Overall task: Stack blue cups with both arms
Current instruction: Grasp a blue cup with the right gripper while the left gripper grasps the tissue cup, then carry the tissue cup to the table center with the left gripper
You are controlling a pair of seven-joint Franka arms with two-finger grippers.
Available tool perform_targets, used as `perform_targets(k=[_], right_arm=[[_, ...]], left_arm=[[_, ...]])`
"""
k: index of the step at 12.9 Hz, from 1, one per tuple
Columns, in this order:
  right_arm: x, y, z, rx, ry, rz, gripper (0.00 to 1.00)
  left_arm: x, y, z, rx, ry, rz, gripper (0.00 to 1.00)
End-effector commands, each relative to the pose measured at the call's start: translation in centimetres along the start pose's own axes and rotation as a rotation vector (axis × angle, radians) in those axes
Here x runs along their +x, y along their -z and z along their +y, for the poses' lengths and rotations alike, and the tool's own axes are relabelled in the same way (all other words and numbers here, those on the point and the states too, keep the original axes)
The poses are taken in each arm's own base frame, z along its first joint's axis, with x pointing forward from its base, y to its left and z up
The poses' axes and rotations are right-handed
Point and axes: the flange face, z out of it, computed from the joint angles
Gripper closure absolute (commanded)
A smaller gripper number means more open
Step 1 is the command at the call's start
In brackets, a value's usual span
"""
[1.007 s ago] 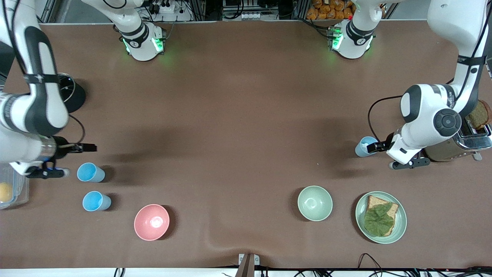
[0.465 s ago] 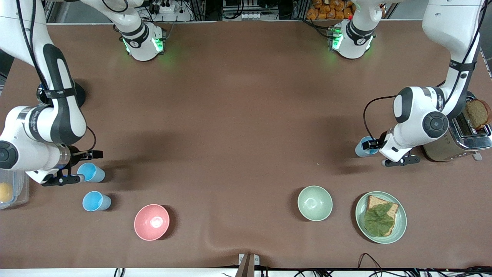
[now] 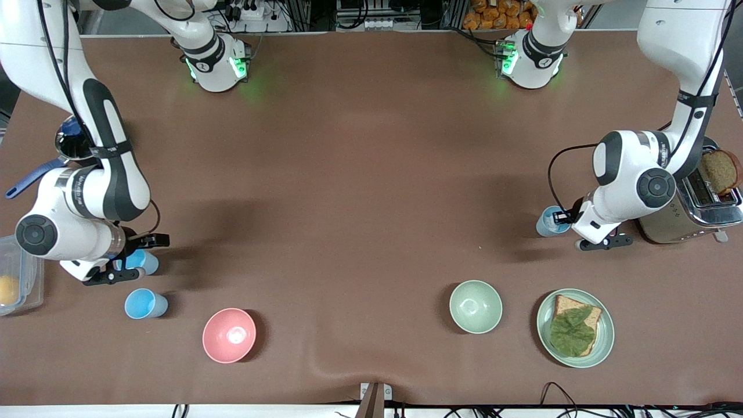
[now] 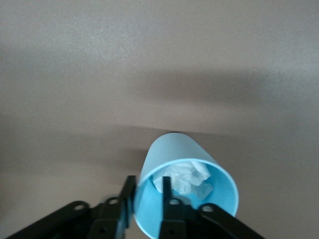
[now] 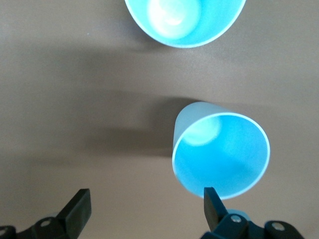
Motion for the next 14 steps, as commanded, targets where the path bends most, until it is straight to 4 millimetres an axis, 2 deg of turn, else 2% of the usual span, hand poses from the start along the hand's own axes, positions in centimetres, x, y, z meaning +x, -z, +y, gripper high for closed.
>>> perform_targets(k=[1, 2, 3, 4, 5, 6, 9, 10, 12, 13, 14], right_arm=[[0.1, -1.4, 2.1, -0.010, 0.038, 0.020, 0.00], [0.3, -1.9, 2.8, -0.013, 0.064, 0.040, 0.14], [0.5, -2.0, 3.1, -0.020, 0.093, 0.063, 0.55], [0.4, -2.5, 3.7, -0.014, 0.093, 0.062, 0.80], [0.3, -3.0, 4.2, -0.010, 0.084, 0.059, 0.99], [0.4, -2.9, 4.1, -0.008, 0.085, 0.061, 1.00], [0.3, -2.6, 4.1, -0.008, 0.085, 0.061, 1.00], [0.3, -1.7, 3.7, -0.010, 0.087, 0.064, 1.00], [0.0, 0.5, 2.9, -0.010, 0.088, 0.054, 1.00], [-0.2, 2.2, 2.1, -0.013, 0.100, 0.057, 1.00], [-0.4, 3.7, 1.4, -0.014, 0.107, 0.058, 1.00]], left_arm=[[-0.1, 1.2, 0.5, 0.006, -0.019, 0.030, 1.00], [0.1, 1.8, 1.2, -0.004, -0.022, 0.041, 1.00], [0.4, 2.8, 2.3, -0.013, -0.033, 0.060, 1.00], [0.4, 3.5, 3.8, -0.022, -0.044, 0.071, 1.00], [0.4, 4.6, 5.6, -0.034, -0.041, 0.090, 1.00], [0.1, 5.7, 8.1, -0.051, -0.024, 0.103, 1.00], [-2.3, 7.6, 17.4, -0.115, 0.051, 0.113, 1.00], [-3.8, 8.4, 21.0, -0.138, 0.078, 0.113, 1.00], [-7.0, 8.6, 28.8, -0.165, 0.128, 0.096, 1.00], [-8.9, 8.1, 32.1, -0.165, 0.131, 0.086, 1.00], [-10.2, 8.0, 34.3, -0.169, 0.148, 0.082, 1.00]])
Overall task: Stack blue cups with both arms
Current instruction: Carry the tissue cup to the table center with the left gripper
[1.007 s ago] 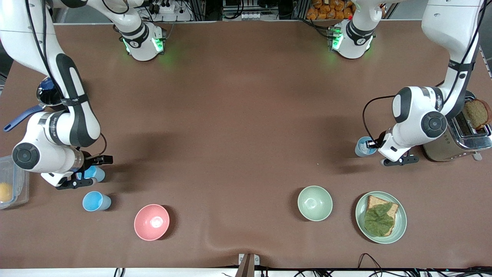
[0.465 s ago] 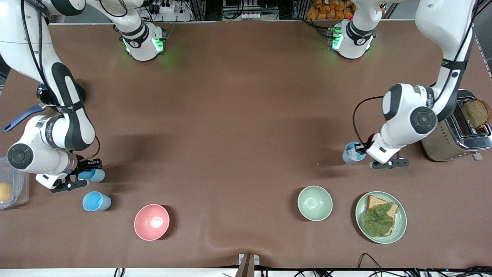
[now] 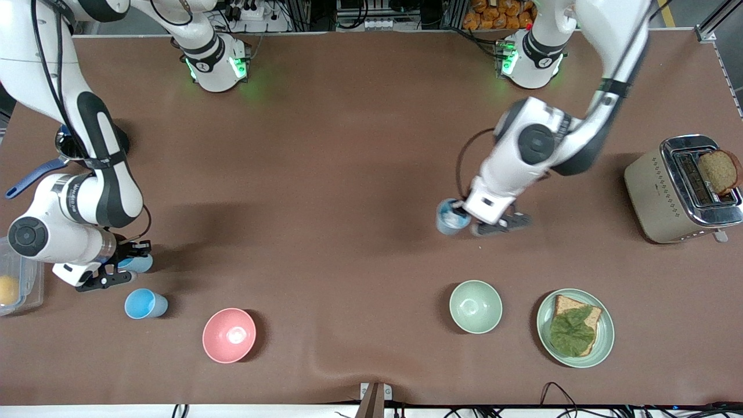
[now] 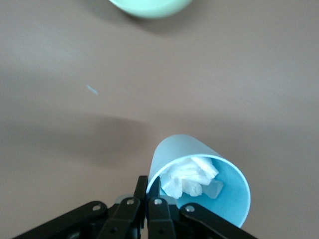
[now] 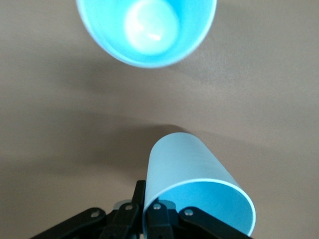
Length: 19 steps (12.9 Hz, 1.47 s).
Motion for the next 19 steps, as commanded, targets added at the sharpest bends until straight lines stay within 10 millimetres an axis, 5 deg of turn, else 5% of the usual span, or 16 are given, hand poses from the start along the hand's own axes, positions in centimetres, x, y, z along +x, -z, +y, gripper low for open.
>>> perform_targets(k=[1, 3, 8, 11, 14, 19], right_arm=[[-0.6, 5.5, -2.1, -0.007, 0.023, 0.009, 1.00], [-0.3, 9.2, -4.3, -0.012, 0.044, 0.028, 1.00], [0.9, 14.3, -11.2, -0.010, -0.054, -0.063, 1.00], [0.9, 14.4, -11.5, -0.007, -0.065, -0.073, 1.00], [0.4, 15.4, -16.8, -0.017, -0.015, -0.129, 1.00], [-0.2, 16.6, -18.3, 0.091, -0.079, -0.142, 1.00]], left_arm=[[-3.0, -1.4, 5.3, -0.003, 0.053, -0.021, 1.00], [-6.1, -1.7, 8.7, -0.012, 0.052, -0.026, 1.00], [-10.3, -3.5, 11.5, 0.004, 0.083, -0.053, 1.00], [-8.9, -2.7, 10.9, -0.005, 0.105, -0.039, 1.00], [-8.6, -3.4, 12.9, -0.030, 0.110, -0.050, 1.00], [-6.9, -4.3, 11.9, -0.003, 0.100, -0.011, 1.00]])
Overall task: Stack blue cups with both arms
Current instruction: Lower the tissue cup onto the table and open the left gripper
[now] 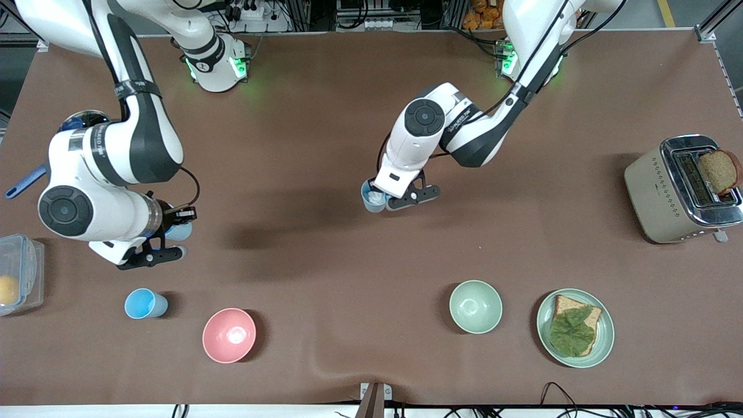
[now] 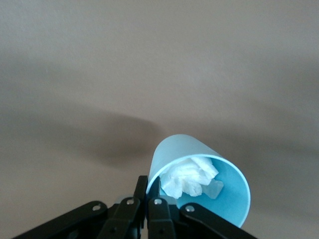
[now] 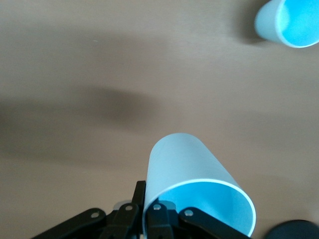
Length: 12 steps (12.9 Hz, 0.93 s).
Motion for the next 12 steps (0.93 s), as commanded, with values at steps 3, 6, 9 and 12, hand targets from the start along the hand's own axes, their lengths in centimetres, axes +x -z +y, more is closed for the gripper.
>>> perform_targets(k=[3, 6, 9, 12], right_arm=[[-0.6, 0.8, 0.9, 0.037, -0.052, -0.003, 1.00], [-0.1, 0.8, 0.7, 0.037, -0.090, 0.007, 1.00], [0.4, 0.9, 0.5, 0.039, -0.098, 0.014, 1.00], [0.7, 0.8, 0.2, 0.042, -0.118, 0.013, 1.00]], left_arm=[[0.2, -0.5, 1.1, 0.007, 0.008, 0.013, 1.00], [-1.9, -2.0, 2.2, 0.015, -0.027, -0.004, 1.00], [-4.1, -4.8, 2.8, 0.054, -0.089, 0.001, 1.00], [-5.2, -6.3, 3.2, 0.072, -0.112, 0.001, 0.68]])
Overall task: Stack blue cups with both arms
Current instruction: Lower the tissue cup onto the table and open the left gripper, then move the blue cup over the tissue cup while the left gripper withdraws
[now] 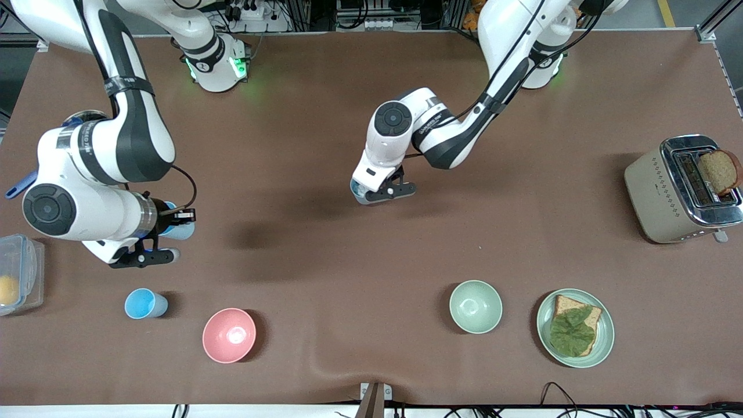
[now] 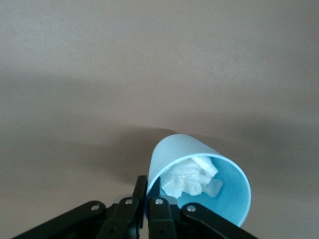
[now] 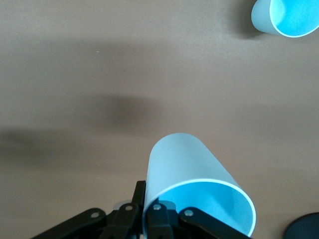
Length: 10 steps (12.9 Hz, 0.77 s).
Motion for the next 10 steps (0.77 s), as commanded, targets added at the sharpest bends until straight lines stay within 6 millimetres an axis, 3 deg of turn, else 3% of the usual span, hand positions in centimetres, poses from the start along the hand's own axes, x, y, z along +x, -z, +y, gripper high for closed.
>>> perform_targets(k=[1, 2, 3, 5, 6, 8, 10], right_arm=[[0.5, 0.2, -0.9, 0.022, -0.026, 0.002, 1.00], [0.4, 0.2, -1.7, 0.021, -0.019, 0.002, 1.00], [0.4, 0.8, -1.9, 0.025, -0.024, 0.011, 1.00], [0.1, 1.4, -2.8, 0.060, -0.018, 0.009, 1.00], [-0.1, 1.2, -4.5, 0.080, -0.013, 0.003, 1.00], [-1.1, 0.9, -10.6, 0.063, -0.061, -0.007, 1.00], [-2.7, -0.6, -18.2, 0.021, -0.143, -0.009, 1.00]], left_arm=[[0.2, -0.3, 0.8, 0.006, 0.003, 0.024, 0.35], [0.8, 0.6, 0.6, -0.001, 0.010, 0.036, 0.00], [1.7, 2.6, 0.3, -0.015, 0.023, 0.056, 0.00], [5.2, 10.3, -1.8, -0.064, 0.100, 0.132, 0.00], [6.2, 14.0, -3.0, -0.071, 0.105, 0.177, 0.00], [9.7, 20.6, -7.1, -0.083, 0.125, 0.251, 0.00], [11.3, 25.6, -11.7, -0.013, 0.180, 0.269, 0.00]])
